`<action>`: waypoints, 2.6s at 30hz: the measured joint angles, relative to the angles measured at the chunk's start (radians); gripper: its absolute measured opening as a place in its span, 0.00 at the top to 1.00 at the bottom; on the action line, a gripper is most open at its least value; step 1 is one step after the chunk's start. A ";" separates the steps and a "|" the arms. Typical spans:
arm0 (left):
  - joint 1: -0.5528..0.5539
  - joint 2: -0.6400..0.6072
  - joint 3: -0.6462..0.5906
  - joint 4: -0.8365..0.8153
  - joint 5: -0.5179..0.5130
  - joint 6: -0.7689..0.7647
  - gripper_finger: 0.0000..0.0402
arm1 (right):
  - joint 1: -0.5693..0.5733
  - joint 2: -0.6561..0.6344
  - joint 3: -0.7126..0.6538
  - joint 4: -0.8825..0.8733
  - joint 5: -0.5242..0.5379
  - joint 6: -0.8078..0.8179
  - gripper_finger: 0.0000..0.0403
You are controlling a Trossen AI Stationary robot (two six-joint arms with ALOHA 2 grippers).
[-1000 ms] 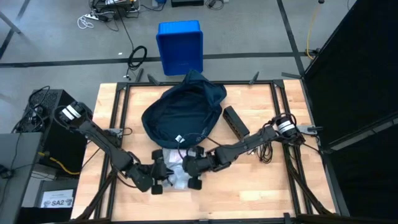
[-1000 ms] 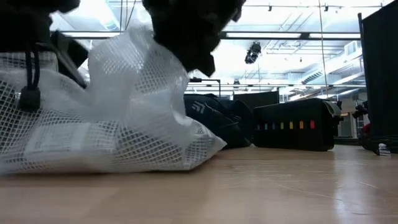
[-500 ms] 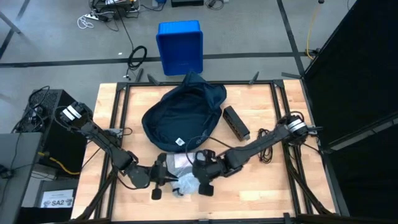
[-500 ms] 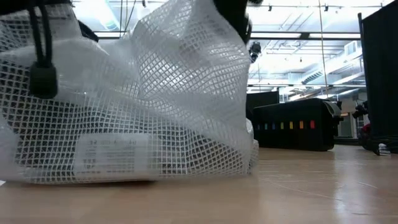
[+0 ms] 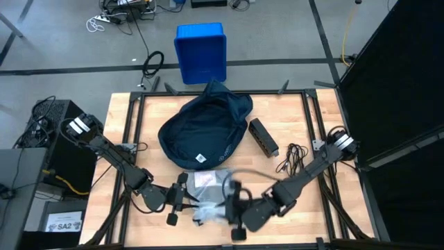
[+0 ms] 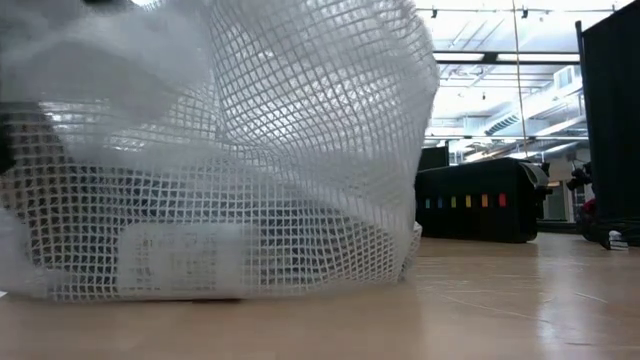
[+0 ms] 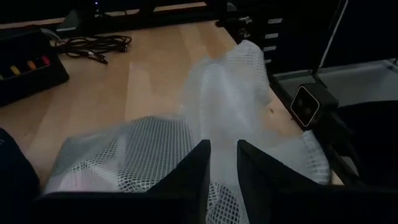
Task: Unpack backpack
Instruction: Remove the white mesh envelope from the backpack, then open the white mesh envelope
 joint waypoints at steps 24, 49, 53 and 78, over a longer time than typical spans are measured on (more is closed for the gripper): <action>0.009 0.000 0.000 0.025 -0.066 0.118 0.86 | -0.042 0.295 0.002 0.023 0.263 -0.218 0.35; 0.029 -0.001 0.000 0.097 0.006 0.178 0.86 | 0.177 0.095 0.000 -0.464 0.472 0.354 0.58; 0.031 0.021 0.000 0.051 0.052 0.192 0.86 | 0.177 0.095 0.000 -0.464 0.473 0.385 0.53; 0.244 0.275 0.112 -0.182 -0.049 0.520 0.40 | 0.173 0.096 0.000 -0.405 0.471 0.474 0.66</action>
